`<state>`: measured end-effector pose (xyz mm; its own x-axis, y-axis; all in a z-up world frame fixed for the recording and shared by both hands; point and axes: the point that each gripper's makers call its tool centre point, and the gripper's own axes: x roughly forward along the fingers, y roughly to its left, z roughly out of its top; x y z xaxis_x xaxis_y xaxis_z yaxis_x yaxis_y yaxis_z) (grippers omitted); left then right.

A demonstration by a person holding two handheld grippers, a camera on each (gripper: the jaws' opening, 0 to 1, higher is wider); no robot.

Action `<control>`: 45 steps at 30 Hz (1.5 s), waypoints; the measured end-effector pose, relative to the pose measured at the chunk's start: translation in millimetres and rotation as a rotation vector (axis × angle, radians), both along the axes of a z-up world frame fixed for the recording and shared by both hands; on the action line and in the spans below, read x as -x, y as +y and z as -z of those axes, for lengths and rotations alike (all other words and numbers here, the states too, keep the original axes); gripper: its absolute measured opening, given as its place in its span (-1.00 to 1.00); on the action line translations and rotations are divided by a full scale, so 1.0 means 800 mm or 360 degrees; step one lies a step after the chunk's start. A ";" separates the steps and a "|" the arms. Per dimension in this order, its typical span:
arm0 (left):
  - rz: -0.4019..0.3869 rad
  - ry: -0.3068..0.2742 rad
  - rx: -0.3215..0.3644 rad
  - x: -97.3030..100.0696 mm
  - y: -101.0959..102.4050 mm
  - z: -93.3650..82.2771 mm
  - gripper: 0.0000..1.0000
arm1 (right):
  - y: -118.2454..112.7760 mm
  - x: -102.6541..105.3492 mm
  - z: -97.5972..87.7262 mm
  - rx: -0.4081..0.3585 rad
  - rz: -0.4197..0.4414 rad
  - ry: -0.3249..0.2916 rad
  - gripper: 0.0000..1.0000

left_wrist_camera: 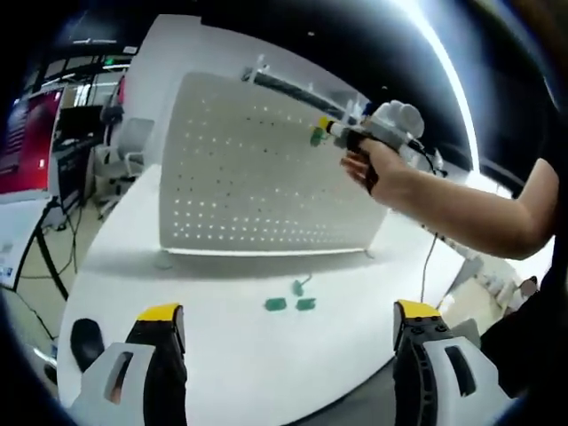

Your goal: Insert the hook assembly into the mounting plate slot until the hook locks in place.

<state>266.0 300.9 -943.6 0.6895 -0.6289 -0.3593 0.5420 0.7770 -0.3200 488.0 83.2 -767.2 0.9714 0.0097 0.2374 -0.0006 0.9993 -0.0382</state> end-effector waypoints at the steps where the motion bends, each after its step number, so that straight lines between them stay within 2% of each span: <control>1: 0.0002 0.0006 -0.0003 0.000 0.000 0.001 0.98 | -0.004 0.005 -0.003 -0.0005 -0.0001 -0.0008 -0.62; 7: 0.0008 0.0007 -0.0018 0.006 0.000 0.002 0.98 | -0.031 0.045 -0.024 -0.0032 -0.0051 -0.0040 -0.61; 10: 0.0009 0.0015 -0.0030 0.009 0.001 0.003 0.96 | -0.045 0.064 -0.022 -0.0038 -0.0081 -0.0011 -0.61; 12: 0.0014 0.0017 -0.0034 0.010 0.002 0.003 0.96 | -0.057 0.075 -0.015 -0.0106 -0.0108 0.0032 -0.61; 13: 0.0019 0.0021 -0.0042 0.011 0.002 0.004 0.96 | -0.066 0.081 -0.006 -0.0158 -0.0111 0.0061 -0.61; 14: 0.0021 0.0022 -0.0047 0.012 0.002 0.005 0.96 | -0.075 0.082 -0.001 -0.0142 -0.0099 0.0068 -0.61; 16: 0.0027 0.0028 -0.0058 0.013 0.001 0.006 0.96 | -0.094 0.090 0.021 -0.0114 -0.0037 0.0162 -0.61; 17: 0.0030 0.0037 -0.0061 0.014 0.000 0.007 0.95 | -0.101 0.096 0.026 -0.0126 -0.0038 0.0166 -0.61; 20: 0.0029 0.0041 -0.0066 0.014 -0.001 0.006 0.94 | -0.109 0.110 0.040 -0.0114 -0.0030 0.0210 -0.61; 25: 0.0038 0.0045 -0.0085 0.014 -0.002 0.005 0.94 | -0.121 0.130 0.089 -0.0067 -0.0046 0.0393 -0.61; 26: 0.0037 0.0046 -0.0088 0.014 -0.002 0.006 0.94 | -0.123 0.133 0.093 -0.0064 -0.0039 0.0390 -0.61; 33: 0.0039 0.0087 -0.0118 0.019 0.000 0.014 0.94 | -0.115 0.160 0.147 -0.0048 -0.0098 0.0564 -0.60; 37: 0.0035 0.0101 -0.0130 0.021 0.003 0.018 0.95 | -0.096 0.175 0.185 -0.0153 -0.0249 0.0725 -0.56; 38: 0.0031 0.0108 -0.0132 0.022 0.004 0.019 0.94 | -0.098 0.182 0.198 -0.0146 -0.0239 0.0779 -0.56; 40: 0.0023 0.0137 -0.0134 0.023 0.005 0.025 0.94 | -0.100 0.191 0.213 -0.0143 -0.0232 0.0816 -0.56; 43: 0.0019 0.0195 -0.0204 0.026 0.011 0.039 0.93 | -0.099 0.207 0.237 -0.0186 -0.0251 0.0907 -0.56; 45: 0.0029 0.0213 -0.0245 0.029 0.012 0.044 0.93 | -0.098 0.216 0.246 -0.0164 -0.0263 0.0936 -0.56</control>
<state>243.2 310.4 -978.8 0.6182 -0.5713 -0.5399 0.5169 0.8129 -0.2683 315.1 4.5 -964.3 0.9274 0.1768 -0.3297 -0.1475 0.9827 0.1122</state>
